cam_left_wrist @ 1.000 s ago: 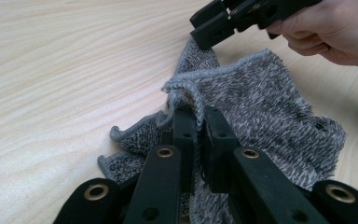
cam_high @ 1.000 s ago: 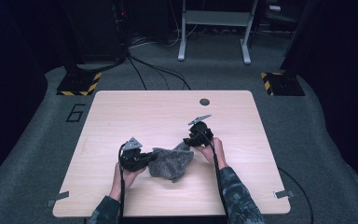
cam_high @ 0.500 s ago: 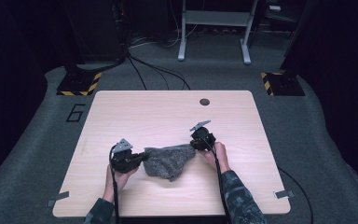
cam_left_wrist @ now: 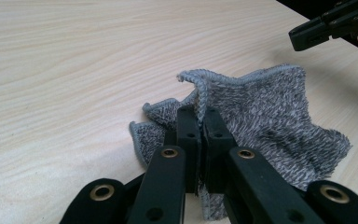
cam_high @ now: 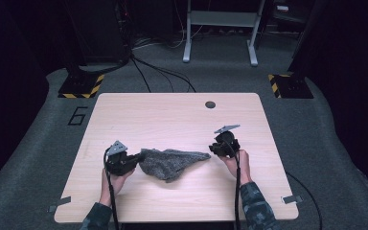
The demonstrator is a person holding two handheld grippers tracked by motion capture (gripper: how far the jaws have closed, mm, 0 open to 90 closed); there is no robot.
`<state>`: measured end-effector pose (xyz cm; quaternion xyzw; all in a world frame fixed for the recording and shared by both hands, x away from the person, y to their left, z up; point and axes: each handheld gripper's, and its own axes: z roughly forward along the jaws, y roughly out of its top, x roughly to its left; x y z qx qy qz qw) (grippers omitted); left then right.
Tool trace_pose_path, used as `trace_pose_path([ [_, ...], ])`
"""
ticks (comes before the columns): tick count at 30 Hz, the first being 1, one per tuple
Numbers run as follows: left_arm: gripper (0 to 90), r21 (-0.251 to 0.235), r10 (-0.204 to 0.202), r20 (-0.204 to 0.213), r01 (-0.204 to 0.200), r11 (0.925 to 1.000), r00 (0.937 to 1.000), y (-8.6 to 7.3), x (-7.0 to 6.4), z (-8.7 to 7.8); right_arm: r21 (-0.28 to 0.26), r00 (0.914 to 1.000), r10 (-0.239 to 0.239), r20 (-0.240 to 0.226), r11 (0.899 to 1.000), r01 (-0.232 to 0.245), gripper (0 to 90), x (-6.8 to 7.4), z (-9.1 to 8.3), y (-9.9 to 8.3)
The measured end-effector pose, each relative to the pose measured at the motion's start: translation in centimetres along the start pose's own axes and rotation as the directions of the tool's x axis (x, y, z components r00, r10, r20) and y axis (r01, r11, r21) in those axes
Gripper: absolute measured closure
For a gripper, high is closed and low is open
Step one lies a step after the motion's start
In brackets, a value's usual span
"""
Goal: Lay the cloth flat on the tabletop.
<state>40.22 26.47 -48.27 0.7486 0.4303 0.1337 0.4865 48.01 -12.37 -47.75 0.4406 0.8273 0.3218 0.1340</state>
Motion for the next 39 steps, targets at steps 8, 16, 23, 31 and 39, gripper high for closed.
trace_pose_path([
  [8, 84.4, -0.008, 0.028, 0.136, -0.028, 0.9996, 0.9903, 0.4, -0.4, -0.5, 0.047, 0.9969, -0.003, -0.079, 0.999, 0.007, 55.7, 0.5, 2.0, -0.6],
  [16, 65.0, 0.087, 0.033, 0.391, -0.073, 0.9935, 0.9197, -1.5, -1.2, -1.6, 0.071, 0.9988, -0.046, -0.018, 0.996, 0.047, 57.7, 1.3, 2.5, -1.3],
  [23, 52.8, 0.020, -0.011, 0.361, 0.004, 0.9998, 0.9327, -0.6, 0.6, -3.4, 0.080, 0.9979, -0.060, 0.025, 0.995, 0.058, 58.9, 1.4, 2.3, -1.5],
  [31, 46.8, -0.015, -0.075, 0.105, 0.077, 0.9969, 0.9916, 1.4, 2.8, -2.4, 0.084, 0.9966, -0.064, 0.053, 0.995, 0.059, 57.8, 1.5, 2.3, -1.5],
  [39, 37.0, 0.143, -0.050, -0.010, 0.051, 0.9883, 0.9987, 0.8, 2.4, 2.4, 0.064, 0.9981, -0.036, 0.049, 0.997, 0.033, 54.7, 1.2, 2.2, -1.8],
])
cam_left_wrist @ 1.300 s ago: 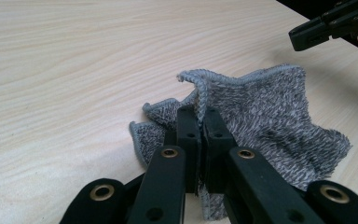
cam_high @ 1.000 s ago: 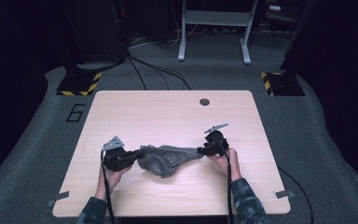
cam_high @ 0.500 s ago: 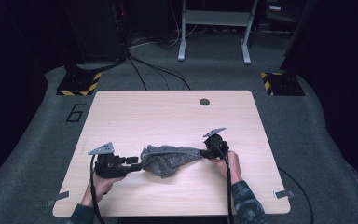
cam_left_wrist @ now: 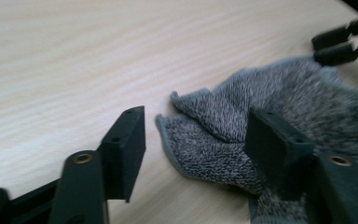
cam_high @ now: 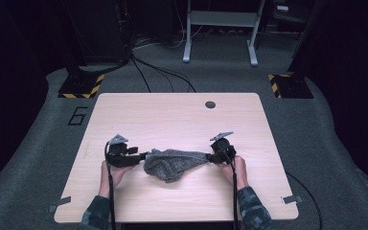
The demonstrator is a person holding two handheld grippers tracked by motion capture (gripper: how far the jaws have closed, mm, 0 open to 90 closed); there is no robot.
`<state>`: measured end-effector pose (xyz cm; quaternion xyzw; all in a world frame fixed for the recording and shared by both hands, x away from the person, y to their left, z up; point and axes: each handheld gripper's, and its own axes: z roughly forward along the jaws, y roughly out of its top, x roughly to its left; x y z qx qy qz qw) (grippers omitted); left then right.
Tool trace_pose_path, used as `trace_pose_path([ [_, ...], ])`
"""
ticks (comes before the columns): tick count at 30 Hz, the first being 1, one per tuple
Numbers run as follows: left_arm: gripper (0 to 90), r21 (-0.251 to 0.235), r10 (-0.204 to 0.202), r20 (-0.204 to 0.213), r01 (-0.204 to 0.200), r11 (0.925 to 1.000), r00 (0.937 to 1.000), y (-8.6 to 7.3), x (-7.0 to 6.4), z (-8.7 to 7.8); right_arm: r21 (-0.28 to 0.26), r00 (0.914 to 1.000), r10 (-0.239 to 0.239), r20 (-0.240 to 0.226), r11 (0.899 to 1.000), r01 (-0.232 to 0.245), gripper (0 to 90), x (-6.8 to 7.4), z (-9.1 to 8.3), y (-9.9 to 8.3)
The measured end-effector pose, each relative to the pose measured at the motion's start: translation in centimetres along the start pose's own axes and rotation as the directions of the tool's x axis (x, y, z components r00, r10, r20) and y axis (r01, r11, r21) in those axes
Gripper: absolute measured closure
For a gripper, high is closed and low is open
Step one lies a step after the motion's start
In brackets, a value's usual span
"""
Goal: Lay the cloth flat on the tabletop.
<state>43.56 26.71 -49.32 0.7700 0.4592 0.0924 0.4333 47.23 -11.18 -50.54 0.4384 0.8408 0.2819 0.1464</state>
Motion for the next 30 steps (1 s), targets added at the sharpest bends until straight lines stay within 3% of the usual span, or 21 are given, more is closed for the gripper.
trace_pose_path([
  [1, 35.4, 0.025, 0.010, 0.003, -0.010, 0.9996, 0.9999, -0.2, -0.4, 0.8, -0.004, 1.0000, 0.002, 0.005, 1.000, -0.002, 53.9, 0.0, 0.0, 0.0],
  [6, 29.8, 0.059, 0.051, 0.012, -0.051, 0.9969, 0.9986, -0.5, -1.5, 2.0, -0.008, 1.0000, 0.004, 0.008, 1.000, -0.004, 54.3, 0.2, 0.0, -0.2],
  [8, 29.0, 0.084, 0.082, 0.006, -0.082, 0.9931, 0.9966, -0.8, -2.2, 2.4, -0.010, 0.9999, 0.017, 0.000, 1.000, -0.017, 59.0, 0.3, -0.1, -0.2],
  [9, 29.0, 0.085, 0.102, -0.001, -0.101, 0.9912, 0.9948, -1.1, -2.7, 2.6, -0.013, 1.0000, 0.000, -0.002, 1.000, 0.000, 65.0, 0.3, -0.1, -0.2],
  [10, 37.4, 0.087, 0.136, 0.001, -0.136, 0.9869, 0.9907, -1.2, -3.0, 2.6, -0.012, 0.9997, -0.018, -0.018, 1.000, 0.018, 73.7, 0.6, -0.1, -0.2],
  [12, 39.8, 0.102, 0.184, -0.007, -0.182, 0.9780, 0.9830, -1.5, -3.8, 2.6, -0.010, 0.9994, -0.026, -0.021, 1.000, 0.026, 75.4, 0.7, -0.1, -0.2],
  [13, 45.8, 0.098, 0.195, 0.001, -0.194, 0.9761, 0.9809, -1.7, -4.0, 2.7, -0.011, 0.9993, -0.033, -0.020, 0.999, 0.032, 77.7, 0.8, -0.1, -0.1],
  [15, 58.1, 0.124, 0.234, 0.003, -0.233, 0.9645, 0.9721, -2.0, -4.7, 2.7, -0.014, 0.9990, -0.036, -0.026, 0.999, 0.035, 81.9, 0.8, -0.1, -0.1],
  [17, 68.5, 0.123, 0.243, 0.017, -0.243, 0.9622, 0.9700, -2.5, -5.5, 2.7, -0.016, 0.9990, -0.044, -0.003, 0.999, 0.044, 84.8, 0.9, 0.0, 0.0],
  [18, 71.8, 0.125, 0.269, 0.017, -0.269, 0.9550, 0.9630, -2.7, -5.9, 2.5, -0.018, 0.9990, -0.046, 0.004, 0.999, 0.046, 85.7, 0.9, 0.0, 0.0],
  [20, 75.8, 0.125, 0.268, 0.039, -0.271, 0.9545, 0.9626, -3.2, -6.6, 2.4, -0.020, 0.9983, -0.052, 0.026, 0.998, 0.053, 86.5, 1.1, 0.1, 0.1],
  [21, 76.1, 0.122, 0.251, 0.065, -0.257, 0.9586, 0.9658, -3.5, -7.0, 2.3, -0.027, 0.9978, -0.054, 0.039, 0.998, 0.055, 86.7, 1.1, 0.2, 0.1],
  [23, 75.5, 0.121, 0.240, 0.151, -0.259, 0.9583, 0.9589, -4.0, -7.6, 2.2, -0.032, 0.9973, -0.054, 0.050, 0.998, 0.056, 86.7, 0.9, 0.3, 0.3],
  [26, 64.3, 0.120, 0.185, 0.214, -0.214, 0.9695, 0.9592, -3.9, -7.6, 1.8, -0.031, 0.9985, -0.031, 0.046, 0.999, 0.032, 84.7, 0.7, 0.5, 0.5],
  [27, 60.4, 0.110, 0.175, 0.213, -0.202, 0.9733, 0.9613, -3.7, -7.5, 1.6, -0.033, 0.9983, -0.047, 0.036, 0.998, 0.048, 82.4, 0.5, 0.5, 0.6],
  [30, 47.7, 0.082, 0.147, 0.182, -0.164, 0.9831, 0.9723, -2.5, -6.7, 0.5, -0.033, 0.9992, -0.032, 0.025, 0.999, 0.033, 74.4, 0.5, 0.3, 0.6],
])
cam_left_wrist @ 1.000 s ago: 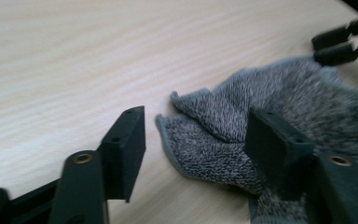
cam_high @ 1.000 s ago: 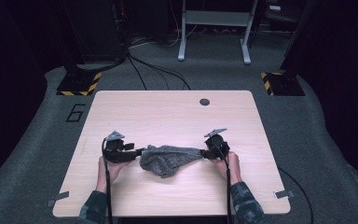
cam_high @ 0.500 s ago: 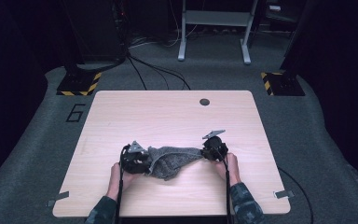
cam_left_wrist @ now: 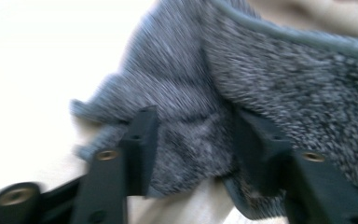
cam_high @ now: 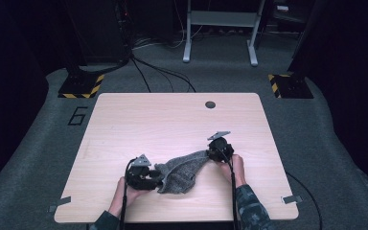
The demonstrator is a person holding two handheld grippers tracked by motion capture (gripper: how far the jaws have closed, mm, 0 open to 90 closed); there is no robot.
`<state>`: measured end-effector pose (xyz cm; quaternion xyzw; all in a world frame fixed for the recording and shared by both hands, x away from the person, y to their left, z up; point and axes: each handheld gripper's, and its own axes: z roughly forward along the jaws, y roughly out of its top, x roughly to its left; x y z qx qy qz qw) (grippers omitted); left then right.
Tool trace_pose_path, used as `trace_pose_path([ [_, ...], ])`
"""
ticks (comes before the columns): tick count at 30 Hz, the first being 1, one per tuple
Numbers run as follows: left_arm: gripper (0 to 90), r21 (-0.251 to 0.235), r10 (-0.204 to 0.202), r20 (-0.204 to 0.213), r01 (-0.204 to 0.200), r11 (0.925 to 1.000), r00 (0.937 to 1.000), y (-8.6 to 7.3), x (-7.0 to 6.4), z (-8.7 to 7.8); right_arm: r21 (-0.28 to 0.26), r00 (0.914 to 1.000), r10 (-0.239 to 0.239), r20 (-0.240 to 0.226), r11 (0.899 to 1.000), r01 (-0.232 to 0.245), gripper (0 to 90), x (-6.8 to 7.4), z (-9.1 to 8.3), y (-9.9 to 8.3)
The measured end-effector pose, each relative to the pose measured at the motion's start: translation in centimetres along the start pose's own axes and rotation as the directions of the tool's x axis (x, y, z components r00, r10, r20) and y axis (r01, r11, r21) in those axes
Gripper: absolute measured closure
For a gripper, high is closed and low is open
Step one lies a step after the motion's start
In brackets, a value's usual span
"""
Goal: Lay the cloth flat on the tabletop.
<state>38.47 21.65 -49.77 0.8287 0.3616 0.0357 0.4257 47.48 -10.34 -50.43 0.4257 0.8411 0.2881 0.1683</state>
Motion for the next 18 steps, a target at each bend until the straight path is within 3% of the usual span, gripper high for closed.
trace_pose_path([
  [3, 42.7, -0.013, -0.002, -0.080, 0.001, 0.9999, 0.9968, 0.9, 0.8, -0.8, -0.001, 1.0000, 0.009, -0.003, 1.000, -0.009, 67.9, -0.1, -0.1, 0.0],
  [5, 40.7, -0.006, -0.015, -0.106, 0.014, 0.9999, 0.9943, 1.6, 2.2, -0.9, -0.004, 0.9997, 0.023, 0.002, 1.000, -0.023, 63.7, -0.2, -0.1, 0.0],
  [7, 39.4, 0.012, -0.025, -0.090, 0.026, 0.9996, 0.9956, 2.0, 3.1, -0.4, -0.003, 0.9994, 0.034, -0.004, 0.999, -0.034, 60.9, -0.3, -0.1, 0.0],
  [8, 38.7, 0.022, -0.010, -0.087, 0.012, 0.9997, 0.9962, 2.1, 3.4, 0.1, -0.008, 0.9993, 0.039, -0.001, 0.999, -0.039, 59.6, -0.3, -0.1, 0.0],
  [10, 39.3, 0.092, 0.008, -0.072, -0.002, 0.9958, 0.9974, 2.2, 3.6, 1.4, 0.001, 0.9991, 0.043, 0.000, 0.999, -0.043, 59.2, -0.4, -0.1, 0.0],
  [13, 46.7, 0.130, 0.039, -0.070, -0.029, 0.9911, 0.9968, 2.0, 3.6, 2.3, 0.006, 0.9989, 0.048, -0.006, 0.999, -0.047, 60.4, -0.6, 0.2, -0.2],
  [14, 55.1, 0.134, 0.045, -0.071, -0.036, 0.9903, 0.9964, 1.9, 3.6, 2.6, 0.006, 0.9984, 0.051, -0.025, 0.999, -0.051, 64.1, -0.8, 0.2, -0.3],
  [15, 55.1, 0.132, 0.048, -0.070, -0.038, 0.9905, 0.9964, 1.8, 3.5, 2.7, 0.006, 0.9984, 0.051, -0.025, 0.999, -0.051, 64.1, -0.8, 0.2, -0.3],
  [18, 71.8, 0.128, 0.059, -0.058, -0.051, 0.9904, 0.9966, 1.7, 3.5, 2.8, 0.002, 0.9981, 0.052, -0.035, 0.999, -0.052, 74.2, -0.9, 0.1, -0.3],
])
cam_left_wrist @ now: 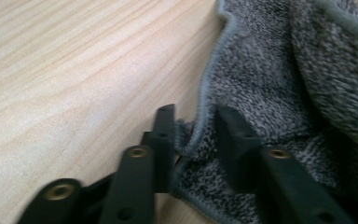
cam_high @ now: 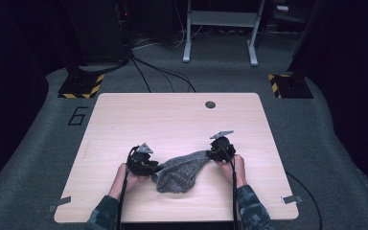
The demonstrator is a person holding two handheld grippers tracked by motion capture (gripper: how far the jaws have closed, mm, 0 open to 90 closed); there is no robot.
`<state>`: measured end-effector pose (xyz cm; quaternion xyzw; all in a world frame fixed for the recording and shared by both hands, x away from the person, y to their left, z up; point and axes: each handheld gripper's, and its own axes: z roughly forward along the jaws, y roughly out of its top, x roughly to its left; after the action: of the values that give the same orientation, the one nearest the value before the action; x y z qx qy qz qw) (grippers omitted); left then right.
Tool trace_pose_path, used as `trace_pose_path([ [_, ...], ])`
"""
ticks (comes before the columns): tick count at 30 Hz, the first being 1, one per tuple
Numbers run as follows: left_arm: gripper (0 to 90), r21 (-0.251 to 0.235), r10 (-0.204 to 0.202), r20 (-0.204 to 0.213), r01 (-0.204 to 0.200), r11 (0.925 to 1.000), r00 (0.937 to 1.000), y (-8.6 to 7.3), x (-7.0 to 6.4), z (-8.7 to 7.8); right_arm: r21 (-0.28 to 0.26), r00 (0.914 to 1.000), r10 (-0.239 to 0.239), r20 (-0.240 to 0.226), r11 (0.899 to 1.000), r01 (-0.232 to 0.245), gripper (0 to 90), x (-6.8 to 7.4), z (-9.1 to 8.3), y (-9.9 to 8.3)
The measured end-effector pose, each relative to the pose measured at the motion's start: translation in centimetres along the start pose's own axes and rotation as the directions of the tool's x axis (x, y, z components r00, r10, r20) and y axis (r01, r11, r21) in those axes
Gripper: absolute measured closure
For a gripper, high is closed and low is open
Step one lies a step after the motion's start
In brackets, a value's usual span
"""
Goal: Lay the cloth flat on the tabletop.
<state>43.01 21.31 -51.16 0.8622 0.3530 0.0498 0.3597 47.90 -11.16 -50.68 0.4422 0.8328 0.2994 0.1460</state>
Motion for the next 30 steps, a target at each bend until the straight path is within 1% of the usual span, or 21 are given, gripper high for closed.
trace_pose_path([
  [1, 77.6, -0.009, 0.002, -0.002, -0.003, 1.0000, 1.0000, 0.0, 0.0, 0.0, 0.002, 1.0000, 0.001, -0.007, 1.000, -0.001, 78.1, 0.0, 0.0, 0.0],
  [2, 83.4, -0.018, 0.003, -0.032, -0.003, 0.9998, 0.9995, 0.1, 0.0, -0.1, -0.004, 0.9997, 0.004, -0.023, 1.000, -0.004, 83.6, 0.0, 0.0, -0.1],
  [3, 84.1, -0.018, 0.003, -0.032, -0.003, 0.9998, 0.9995, 0.1, 0.0, -0.1, -0.004, 0.9997, 0.004, -0.023, 1.000, -0.004, 83.6, 0.0, 0.0, -0.1],
  [4, 84.1, -0.028, 0.006, -0.047, -0.007, 0.9996, 0.9989, 0.1, -0.1, -0.2, 0.000, 0.9994, 0.009, -0.033, 1.000, -0.009, 84.6, -0.1, 0.0, -0.1],
  [8, 84.6, -0.104, -0.016, -0.061, 0.010, 0.9945, 0.9980, 0.1, 0.0, -1.6, -0.019, 0.9992, 0.019, -0.035, 1.000, -0.020, 87.0, -0.3, -0.4, -0.3],
  [10, 84.5, -0.142, -0.024, -0.087, 0.011, 0.9898, 0.9959, 0.1, -0.1, -2.6, -0.051, 0.9989, 0.031, -0.036, 0.998, -0.032, 87.2, -0.5, -1.1, -0.3],
  [12, 84.5, -0.163, -0.015, -0.112, -0.003, 0.9867, 0.9936, 0.3, -0.1, -3.6, -0.098, 0.9986, 0.034, -0.039, 0.995, -0.038, 87.2, -0.8, -2.1, -0.2],
  [14, 84.5, -0.181, -0.018, -0.120, -0.004, 0.9834, 0.9926, 0.6, -0.4, -4.5, -0.129, 0.9983, 0.042, -0.040, 0.991, -0.046, 87.2, -0.8, -3.1, 0.0],
  [15, 84.6, -0.193, -0.012, -0.132, -0.013, 0.9812, 0.9912, 0.7, -0.4, -4.8, -0.155, 0.9988, 0.033, -0.036, 0.987, -0.039, 87.2, -0.9, -3.5, 0.1],
  [16, 84.6, -0.201, -0.013, -0.142, -0.016, 0.9795, 0.9898, 0.9, -0.6, -5.3, -0.166, 0.9987, 0.038, -0.033, 0.985, -0.043, 87.3, -0.8, -3.9, 0.3],
  [17, 84.6, -0.203, -0.008, -0.152, -0.024, 0.9788, 0.9884, 1.1, -0.7, -5.7, -0.189, 0.9984, 0.045, -0.033, 0.981, -0.050, 87.3, -0.7, -4.5, 0.5],
  [18, 84.5, -0.196, 0.002, -0.165, -0.034, 0.9801, 0.9863, 1.3, -0.8, -6.1, -0.207, 0.9988, 0.035, -0.033, 0.978, -0.041, 87.3, -0.7, -4.9, 0.7],
  [19, 84.6, -0.193, 0.004, -0.178, -0.039, 0.9804, 0.9841, 1.3, -0.9, -6.2, -0.210, 0.9987, 0.041, -0.032, 0.976, -0.047, 87.3, -0.6, -5.3, 0.8],
  [20, 84.5, -0.180, 0.006, -0.176, -0.039, 0.9829, 0.9844, 1.3, -1.0, -6.3, -0.218, 0.9988, 0.035, -0.035, 0.975, -0.041, 87.3, -0.6, -5.6, 0.9],
  [21, 84.5, -0.177, 0.006, -0.176, -0.038, 0.9835, 0.9844, 1.3, -1.0, -6.3, -0.220, 0.9987, 0.032, -0.040, 0.975, -0.040, 87.3, -0.5, -5.9, 0.9],
  [23, 84.5, -0.133, 0.020, -0.190, -0.046, 0.9901, 0.9816, 1.0, -1.1, -6.1, -0.219, 0.9988, 0.022, -0.043, 0.975, -0.031, 87.3, -0.4, -6.2, 0.7],
  [24, 84.5, -0.121, 0.017, -0.188, -0.040, 0.9919, 0.9820, 0.8, -1.0, -5.8, -0.211, 0.9985, 0.024, -0.050, 0.977, -0.034, 87.5, -0.3, -6.3, 0.5],
  [27, 85.1, -0.114, 0.000, -0.191, -0.022, 0.9932, 0.9816, 0.9, -0.1, -5.3, -0.190, 0.9985, 0.015, -0.053, 0.982, -0.025, 88.0, -0.6, -6.0, 0.3],
  [28, 85.4, -0.121, -0.007, -0.201, -0.017, 0.9925, 0.9795, 1.3, 0.3, -5.0, -0.186, 0.9988, 0.012, -0.047, 0.982, -0.021, 88.2, -0.8, -5.8, 0.5],
  [29, 85.9, -0.120, -0.001, -0.222, -0.026, 0.9924, 0.9751, 2.3, 0.9, -4.8, -0.184, 0.9987, 0.019, -0.047, 0.983, -0.028, 88.4, -1.2, -5.6, 0.9],
  [30, 86.2, -0.105, 0.014, -0.243, -0.041, 0.9937, 0.9700, 3.3, 1.4, -4.8, -0.201, 0.9990, 0.025, -0.037, 0.979, -0.032, 88.6, -1.8, -5.4, 1.9],
])
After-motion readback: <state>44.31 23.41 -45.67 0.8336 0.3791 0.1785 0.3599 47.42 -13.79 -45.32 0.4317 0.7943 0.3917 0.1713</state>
